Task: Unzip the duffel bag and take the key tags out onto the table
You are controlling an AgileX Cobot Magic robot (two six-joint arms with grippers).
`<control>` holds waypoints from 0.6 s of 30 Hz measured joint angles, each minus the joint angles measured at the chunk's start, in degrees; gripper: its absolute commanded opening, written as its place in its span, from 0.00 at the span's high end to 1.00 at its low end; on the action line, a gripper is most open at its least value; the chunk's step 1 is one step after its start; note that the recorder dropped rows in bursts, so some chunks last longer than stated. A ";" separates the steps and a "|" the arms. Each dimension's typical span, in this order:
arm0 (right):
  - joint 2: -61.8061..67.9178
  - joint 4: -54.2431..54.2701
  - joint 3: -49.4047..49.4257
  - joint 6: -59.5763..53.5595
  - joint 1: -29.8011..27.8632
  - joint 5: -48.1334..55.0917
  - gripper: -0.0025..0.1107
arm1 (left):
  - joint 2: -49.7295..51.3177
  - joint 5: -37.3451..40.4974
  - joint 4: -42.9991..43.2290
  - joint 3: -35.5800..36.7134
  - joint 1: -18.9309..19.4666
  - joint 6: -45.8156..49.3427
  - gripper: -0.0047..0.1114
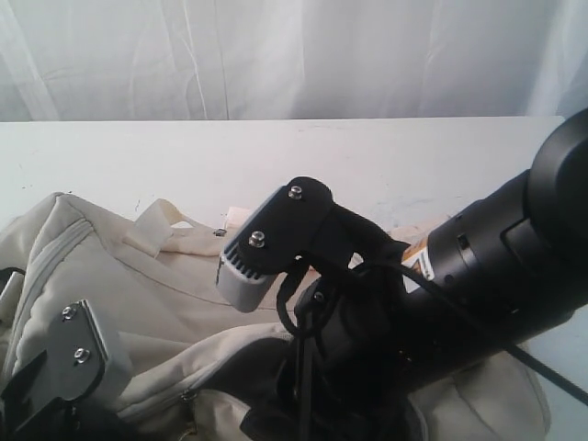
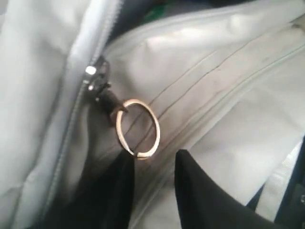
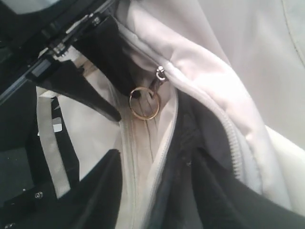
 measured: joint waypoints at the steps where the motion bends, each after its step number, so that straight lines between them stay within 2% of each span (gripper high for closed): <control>1: 0.00 0.00 0.00 0.00 0.00 0.00 0.59 | -0.45 -0.26 3.02 0.00 0.00 -3.66 0.65; 11: 0.00 0.00 0.00 0.00 0.00 0.00 0.59 | -4.98 -0.64 31.26 0.00 -0.14 -36.72 0.65; 15: 0.00 0.00 0.00 0.00 0.00 0.00 0.59 | -4.98 -2.17 41.09 0.00 -2.70 -48.17 0.65; 18: 0.00 0.00 0.00 0.00 0.00 0.00 0.59 | -4.98 -3.78 44.06 0.00 -4.68 -52.16 0.65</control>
